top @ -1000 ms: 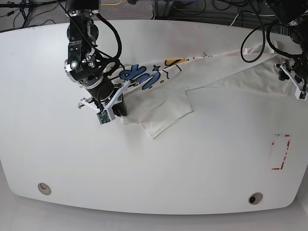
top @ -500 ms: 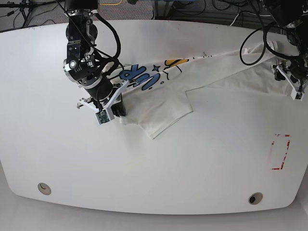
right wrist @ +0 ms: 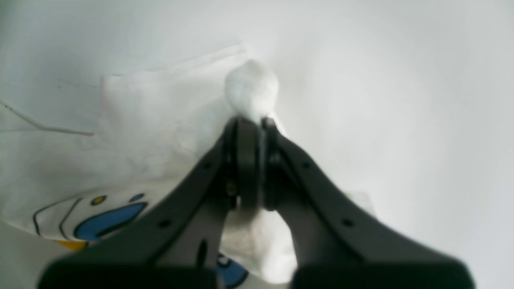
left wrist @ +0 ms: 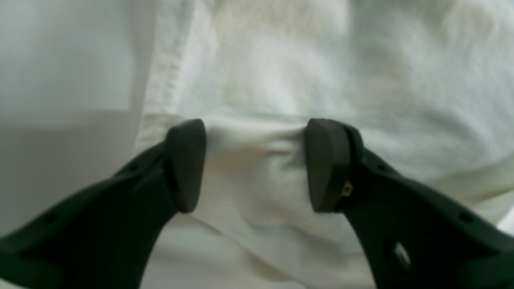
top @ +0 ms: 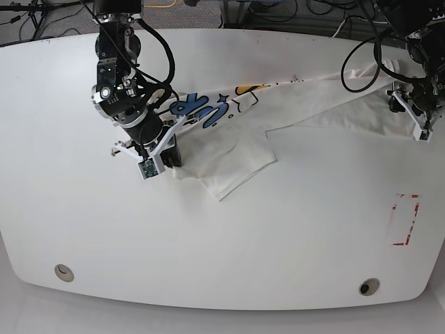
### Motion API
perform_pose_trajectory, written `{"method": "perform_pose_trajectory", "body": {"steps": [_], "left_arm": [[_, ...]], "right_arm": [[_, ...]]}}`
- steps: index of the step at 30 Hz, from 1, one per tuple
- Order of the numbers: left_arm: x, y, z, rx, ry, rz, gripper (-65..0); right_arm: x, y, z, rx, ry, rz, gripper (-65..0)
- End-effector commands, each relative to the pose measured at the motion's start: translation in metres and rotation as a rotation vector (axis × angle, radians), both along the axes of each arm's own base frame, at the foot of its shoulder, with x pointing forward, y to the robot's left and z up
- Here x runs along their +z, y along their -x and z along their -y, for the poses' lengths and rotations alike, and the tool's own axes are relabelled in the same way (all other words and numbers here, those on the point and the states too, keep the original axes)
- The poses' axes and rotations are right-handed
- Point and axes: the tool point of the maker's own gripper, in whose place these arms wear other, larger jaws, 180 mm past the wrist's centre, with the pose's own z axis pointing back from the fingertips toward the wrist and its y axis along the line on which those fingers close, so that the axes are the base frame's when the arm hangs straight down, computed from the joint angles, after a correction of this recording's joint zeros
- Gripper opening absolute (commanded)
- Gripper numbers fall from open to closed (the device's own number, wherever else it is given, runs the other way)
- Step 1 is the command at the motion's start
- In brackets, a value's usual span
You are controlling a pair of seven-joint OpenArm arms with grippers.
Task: Fold the T-shirt properly
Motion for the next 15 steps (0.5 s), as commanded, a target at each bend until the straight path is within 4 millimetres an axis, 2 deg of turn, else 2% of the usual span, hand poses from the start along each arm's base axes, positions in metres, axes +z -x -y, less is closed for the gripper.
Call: {"method": "perform_pose_trajectory", "body": {"steps": [1, 10, 12, 15], "left_arm": [[0.017, -0.012, -0.013, 0.004, -0.029, 0.048, -28.8], [0.022, -0.027, -0.019, 0.032, -0.006, 0.085, -28.9], [0.018, -0.04, -0.018, 0.045, 0.035, 0.094, -28.8], [0.016, -0.048, -0.018, 0.057, 0.061, 0.101, -28.8]], "right_arm": [[0.014, -0.006, -0.001, -0.001, -0.017, 0.05, -63.8], [0.014, -0.005, 0.001, -0.003, -0.013, 0.049, -63.7], [0.015, -0.006, 0.0, -0.002, -0.014, 0.054, -63.5], [0.015, -0.006, 0.0, -0.002, -0.014, 0.056, -63.5]]}}
